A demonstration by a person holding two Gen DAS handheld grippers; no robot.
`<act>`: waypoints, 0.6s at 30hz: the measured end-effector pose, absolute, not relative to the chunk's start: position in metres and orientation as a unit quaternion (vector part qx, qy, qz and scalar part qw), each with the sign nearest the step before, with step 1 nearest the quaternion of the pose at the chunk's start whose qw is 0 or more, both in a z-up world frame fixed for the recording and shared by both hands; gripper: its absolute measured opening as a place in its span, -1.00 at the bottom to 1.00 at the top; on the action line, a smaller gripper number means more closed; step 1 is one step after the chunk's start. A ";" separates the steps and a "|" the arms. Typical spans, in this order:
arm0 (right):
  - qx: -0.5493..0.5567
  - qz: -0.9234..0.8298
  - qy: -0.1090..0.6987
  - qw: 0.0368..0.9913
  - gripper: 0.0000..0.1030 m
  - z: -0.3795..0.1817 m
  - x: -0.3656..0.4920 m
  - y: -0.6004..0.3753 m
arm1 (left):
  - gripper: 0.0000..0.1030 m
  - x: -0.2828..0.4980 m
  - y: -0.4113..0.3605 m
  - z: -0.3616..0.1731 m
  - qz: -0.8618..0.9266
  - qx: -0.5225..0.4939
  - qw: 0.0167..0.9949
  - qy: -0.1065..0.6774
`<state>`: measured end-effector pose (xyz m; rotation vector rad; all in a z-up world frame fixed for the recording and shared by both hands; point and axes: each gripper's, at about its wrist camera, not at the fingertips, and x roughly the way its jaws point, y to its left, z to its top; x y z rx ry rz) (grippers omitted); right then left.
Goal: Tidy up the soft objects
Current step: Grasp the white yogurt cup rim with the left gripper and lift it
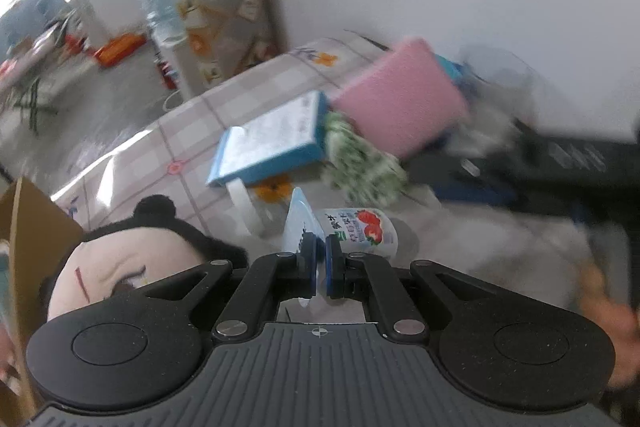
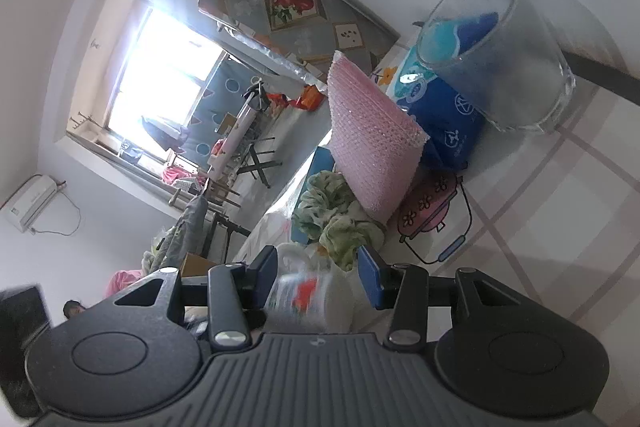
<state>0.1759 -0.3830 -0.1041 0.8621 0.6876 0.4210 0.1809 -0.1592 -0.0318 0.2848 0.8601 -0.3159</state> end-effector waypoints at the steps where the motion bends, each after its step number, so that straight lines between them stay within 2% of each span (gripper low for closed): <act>1: 0.406 0.198 0.325 0.831 -0.59 -0.105 0.175 -0.384 | -0.95 0.174 -0.161 -0.031 -0.160 0.151 0.885 0.411; 9: 0.406 0.203 0.335 0.826 -0.59 -0.106 0.175 -0.386 | -0.92 0.103 -0.192 -0.041 -0.215 0.299 0.862 0.347; 14: 0.424 0.221 0.339 0.810 -0.58 -0.110 0.170 -0.391 | -0.83 0.097 -0.194 -0.043 -0.226 0.290 0.870 0.329; 18: 0.434 0.229 0.336 0.804 -0.48 -0.111 0.162 -0.400 | -0.74 0.096 -0.192 -0.042 -0.247 0.252 0.877 0.326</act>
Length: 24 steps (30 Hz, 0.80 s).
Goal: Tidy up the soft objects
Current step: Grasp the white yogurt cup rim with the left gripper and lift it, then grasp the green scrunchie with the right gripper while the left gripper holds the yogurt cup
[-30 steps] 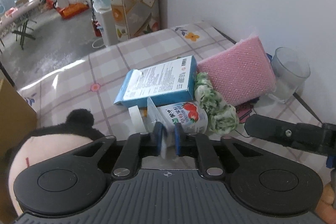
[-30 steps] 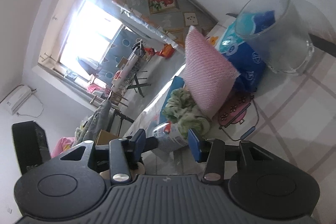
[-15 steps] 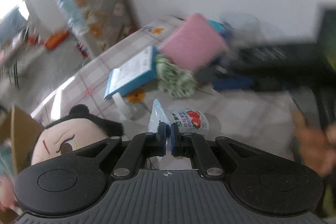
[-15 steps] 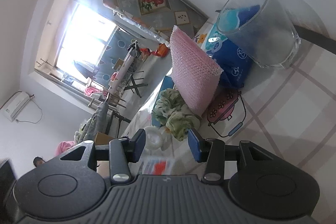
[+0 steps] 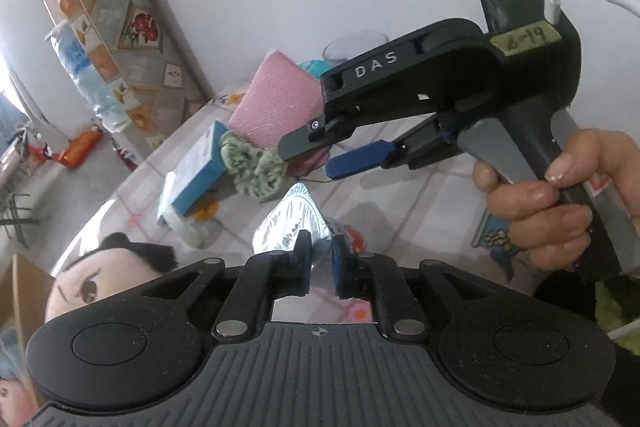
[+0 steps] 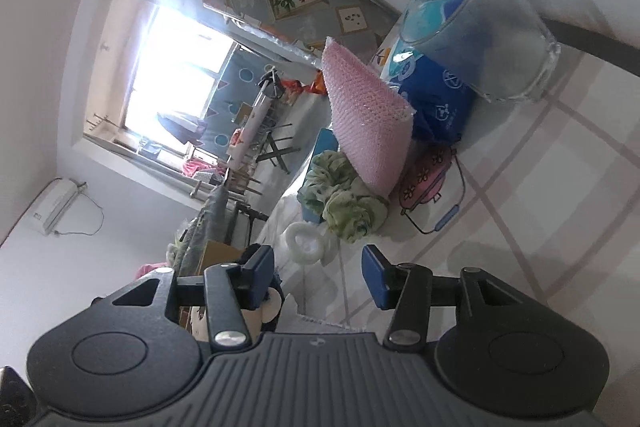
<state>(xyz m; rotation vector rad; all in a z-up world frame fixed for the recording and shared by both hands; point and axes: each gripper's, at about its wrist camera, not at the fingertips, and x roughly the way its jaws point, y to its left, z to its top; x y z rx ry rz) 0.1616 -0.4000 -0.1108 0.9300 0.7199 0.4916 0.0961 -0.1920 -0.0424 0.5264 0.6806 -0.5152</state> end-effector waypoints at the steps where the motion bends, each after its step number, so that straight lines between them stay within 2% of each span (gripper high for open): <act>1: 0.435 0.229 0.337 0.803 -0.46 -0.111 0.160 -0.402 | -0.68 0.095 -0.192 -0.043 -0.249 0.247 0.878 0.325; 3: 0.437 0.230 0.340 0.800 -0.46 -0.111 0.159 -0.403 | -0.51 0.092 -0.192 -0.044 -0.251 0.236 0.880 0.328; 5: 0.434 0.232 0.343 0.800 -0.45 -0.110 0.160 -0.402 | -0.13 0.092 -0.191 -0.044 -0.250 0.220 0.881 0.336; 6: 0.432 0.233 0.343 0.801 -0.44 -0.109 0.161 -0.402 | -0.04 0.092 -0.190 -0.044 -0.248 0.211 0.882 0.340; 8: 0.425 0.232 0.342 0.805 -0.40 -0.108 0.161 -0.400 | 0.32 0.092 -0.187 -0.045 -0.239 0.195 0.887 0.344; 9: 0.423 0.231 0.343 0.806 -0.37 -0.108 0.160 -0.399 | 0.36 0.091 -0.186 -0.045 -0.231 0.189 0.891 0.342; 13: 0.425 0.240 0.349 0.800 -0.37 -0.112 0.162 -0.397 | 0.48 0.093 -0.185 -0.048 -0.216 0.175 0.897 0.343; 18: 0.428 0.256 0.368 0.785 -0.37 -0.117 0.166 -0.392 | 0.48 0.105 -0.190 -0.059 -0.210 0.168 0.887 0.376; 21: 0.435 0.271 0.377 0.771 -0.36 -0.120 0.167 -0.389 | 0.41 0.114 -0.193 -0.067 -0.204 0.161 0.884 0.389; 24: 0.451 0.292 0.385 0.750 -0.35 -0.123 0.166 -0.385 | 0.23 0.121 -0.192 -0.071 -0.199 0.145 0.884 0.398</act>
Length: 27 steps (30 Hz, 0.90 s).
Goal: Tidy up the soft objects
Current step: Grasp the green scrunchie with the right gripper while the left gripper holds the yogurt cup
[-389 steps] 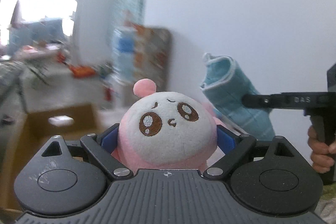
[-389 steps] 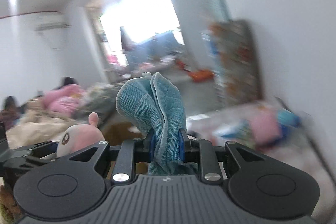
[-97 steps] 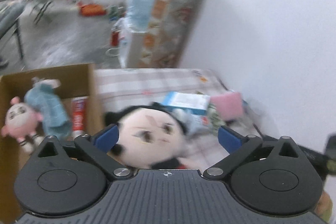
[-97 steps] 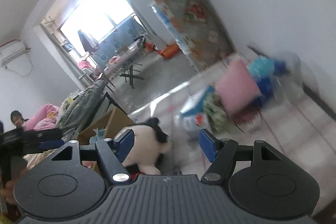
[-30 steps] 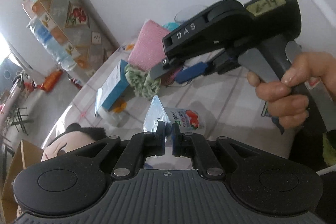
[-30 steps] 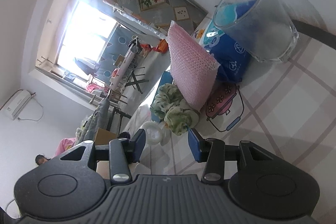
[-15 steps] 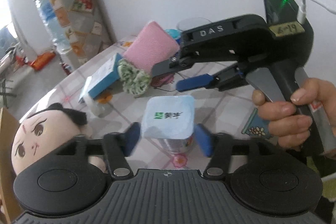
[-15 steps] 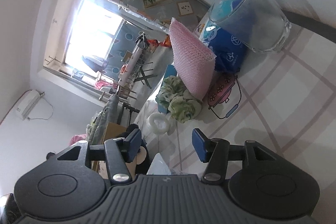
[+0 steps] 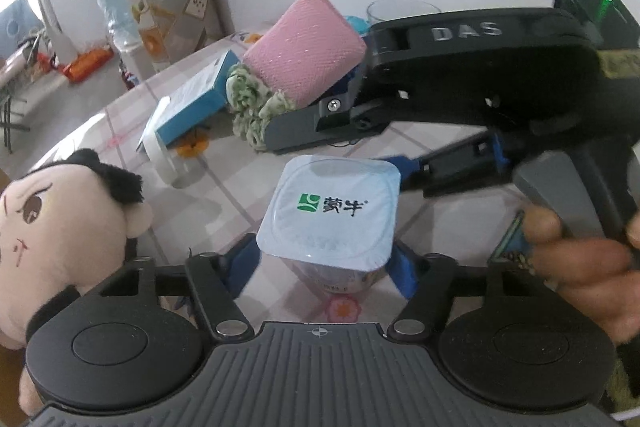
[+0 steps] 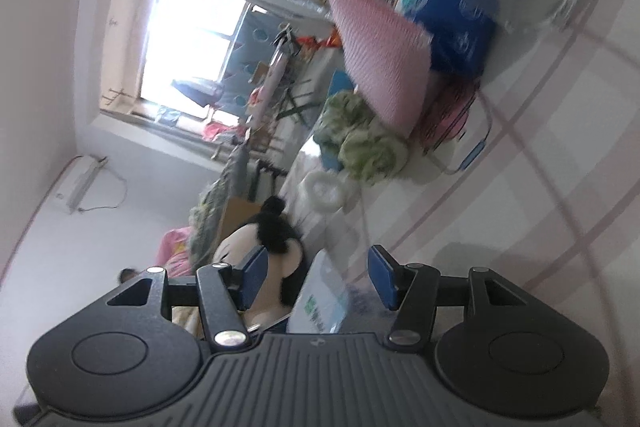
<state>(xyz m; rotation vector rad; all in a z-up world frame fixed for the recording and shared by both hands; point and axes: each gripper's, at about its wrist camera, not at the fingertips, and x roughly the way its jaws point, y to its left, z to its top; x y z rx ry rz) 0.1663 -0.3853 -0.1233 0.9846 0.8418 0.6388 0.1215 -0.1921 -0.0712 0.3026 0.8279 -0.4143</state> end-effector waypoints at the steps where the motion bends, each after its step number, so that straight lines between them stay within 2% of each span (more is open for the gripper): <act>1: 0.454 0.296 0.386 0.746 -0.35 -0.123 0.165 -0.385 | 0.20 0.123 -0.191 -0.072 -0.199 0.139 0.884 0.400; 15: 0.444 0.342 0.444 0.700 -0.35 -0.121 0.148 -0.347 | 0.20 0.084 -0.166 -0.058 -0.127 0.107 0.894 0.416; 18: 0.433 0.344 0.449 0.702 -0.35 -0.117 0.148 -0.346 | 0.26 0.079 -0.162 -0.060 -0.123 0.108 0.898 0.408; 19: 0.430 0.344 0.449 0.704 -0.35 -0.116 0.147 -0.347 | 0.34 0.078 -0.161 -0.061 -0.123 0.107 0.899 0.406; 21: 0.414 0.334 0.446 0.720 -0.34 -0.108 0.148 -0.351 | 0.49 0.078 -0.159 -0.063 -0.125 0.105 0.901 0.402; 27: 0.340 0.280 0.400 0.804 -0.35 -0.073 0.159 -0.369 | 0.50 0.082 -0.156 -0.069 -0.131 0.111 0.901 0.399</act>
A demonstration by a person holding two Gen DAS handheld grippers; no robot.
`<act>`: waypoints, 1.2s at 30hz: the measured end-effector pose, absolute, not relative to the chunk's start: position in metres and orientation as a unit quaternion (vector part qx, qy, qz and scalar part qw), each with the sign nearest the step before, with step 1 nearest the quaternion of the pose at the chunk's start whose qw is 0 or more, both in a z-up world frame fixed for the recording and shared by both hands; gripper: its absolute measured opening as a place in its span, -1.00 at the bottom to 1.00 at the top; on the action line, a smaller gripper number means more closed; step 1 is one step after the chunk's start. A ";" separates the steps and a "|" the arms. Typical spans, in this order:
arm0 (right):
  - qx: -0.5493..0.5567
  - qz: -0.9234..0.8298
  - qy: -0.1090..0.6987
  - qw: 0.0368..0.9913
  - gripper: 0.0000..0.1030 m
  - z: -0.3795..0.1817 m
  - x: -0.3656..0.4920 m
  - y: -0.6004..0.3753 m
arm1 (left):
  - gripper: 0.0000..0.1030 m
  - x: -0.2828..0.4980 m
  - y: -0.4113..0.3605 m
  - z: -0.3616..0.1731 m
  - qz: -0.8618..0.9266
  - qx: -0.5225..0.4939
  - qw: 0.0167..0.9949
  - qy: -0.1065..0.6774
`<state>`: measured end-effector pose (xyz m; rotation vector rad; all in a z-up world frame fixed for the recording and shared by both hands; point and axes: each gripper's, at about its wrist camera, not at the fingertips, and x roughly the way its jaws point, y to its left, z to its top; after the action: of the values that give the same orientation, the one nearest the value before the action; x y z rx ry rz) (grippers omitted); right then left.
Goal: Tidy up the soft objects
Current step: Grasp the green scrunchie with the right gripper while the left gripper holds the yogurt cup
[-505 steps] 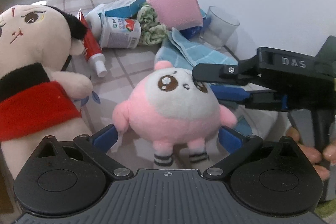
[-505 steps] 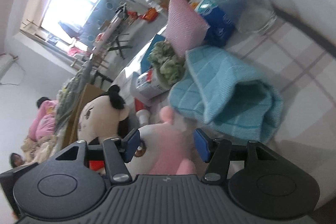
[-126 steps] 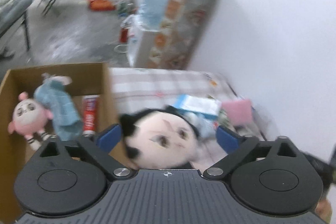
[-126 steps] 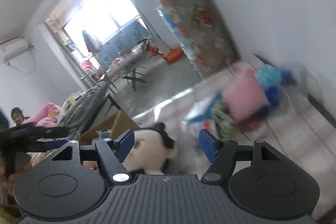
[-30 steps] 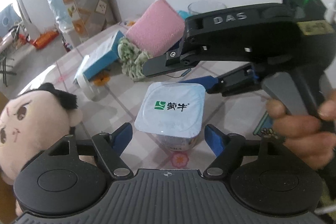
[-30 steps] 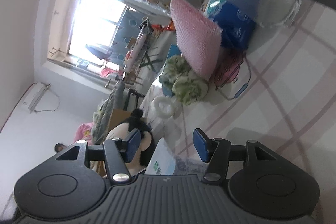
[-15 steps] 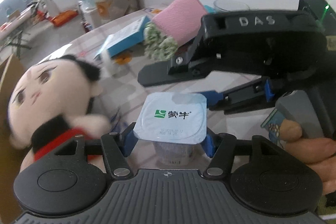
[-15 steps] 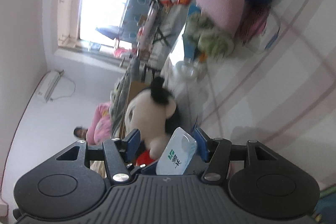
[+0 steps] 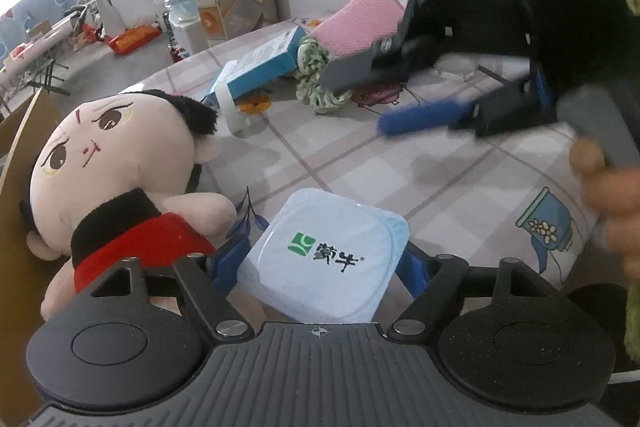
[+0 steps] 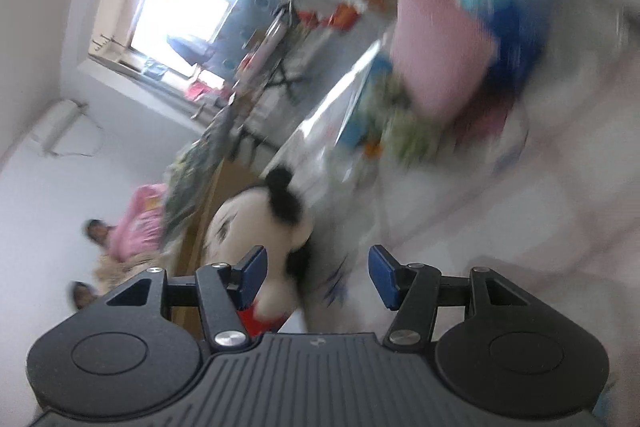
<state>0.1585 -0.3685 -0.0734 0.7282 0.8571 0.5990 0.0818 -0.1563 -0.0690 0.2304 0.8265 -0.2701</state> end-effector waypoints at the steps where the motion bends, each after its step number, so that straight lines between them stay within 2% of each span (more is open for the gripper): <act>1: 0.320 0.269 0.392 0.820 -0.37 -0.068 0.163 -0.369 | 0.50 0.083 -0.157 -0.070 -0.130 0.112 0.901 0.399; 6: 0.238 0.236 0.375 0.864 -0.53 -0.059 0.191 -0.357 | 0.42 0.090 -0.153 -0.074 -0.134 0.099 0.901 0.400; 19: 0.064 0.213 0.365 0.904 -0.55 -0.070 0.241 -0.303 | 0.38 0.093 -0.144 -0.075 -0.145 0.083 0.902 0.397; 21: 0.050 0.207 0.373 0.903 -0.64 -0.074 0.244 -0.298 | 0.32 0.093 -0.143 -0.075 -0.146 0.080 0.903 0.395; 25: 0.059 0.205 0.366 0.906 -0.75 -0.071 0.236 -0.301 | 0.29 0.090 -0.142 -0.075 -0.143 0.084 0.906 0.389; 36: 0.150 0.220 0.325 0.908 -0.76 -0.019 0.180 -0.349 | 0.27 0.081 -0.133 -0.065 -0.160 0.065 0.910 0.378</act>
<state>0.1797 -0.3494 -0.0189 0.3091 0.6697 0.4530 0.0807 -0.1326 -0.0652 0.1334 0.7793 -0.3301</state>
